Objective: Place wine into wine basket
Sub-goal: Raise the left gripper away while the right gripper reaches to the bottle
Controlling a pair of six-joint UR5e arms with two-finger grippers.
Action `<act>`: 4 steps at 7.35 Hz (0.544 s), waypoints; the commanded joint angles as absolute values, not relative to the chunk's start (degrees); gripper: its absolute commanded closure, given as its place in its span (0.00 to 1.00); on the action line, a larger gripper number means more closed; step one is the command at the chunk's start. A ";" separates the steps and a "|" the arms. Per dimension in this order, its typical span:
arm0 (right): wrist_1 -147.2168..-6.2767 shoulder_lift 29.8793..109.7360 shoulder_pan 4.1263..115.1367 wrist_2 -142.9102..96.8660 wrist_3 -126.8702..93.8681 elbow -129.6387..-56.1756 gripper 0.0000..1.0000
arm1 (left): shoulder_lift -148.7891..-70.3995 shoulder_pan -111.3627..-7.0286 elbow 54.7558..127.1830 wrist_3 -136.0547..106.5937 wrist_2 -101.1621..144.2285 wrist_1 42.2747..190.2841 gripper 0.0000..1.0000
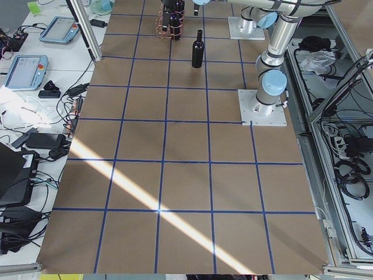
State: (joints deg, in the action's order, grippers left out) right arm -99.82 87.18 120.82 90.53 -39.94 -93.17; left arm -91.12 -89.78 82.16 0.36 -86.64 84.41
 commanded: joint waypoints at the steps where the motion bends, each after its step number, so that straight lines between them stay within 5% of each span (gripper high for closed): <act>1: -103.27 83.24 123.66 90.36 -42.71 -93.60 0.00 | -90.71 -88.95 81.13 0.79 -87.01 87.42 0.00; 4: -103.45 83.06 123.66 90.97 -42.01 -95.97 0.00 | -90.09 -88.68 80.60 0.88 -87.89 89.82 0.00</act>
State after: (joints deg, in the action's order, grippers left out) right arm -103.34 83.16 123.61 90.89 -42.10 -95.03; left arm -90.26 -88.77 80.71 0.84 -87.55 89.41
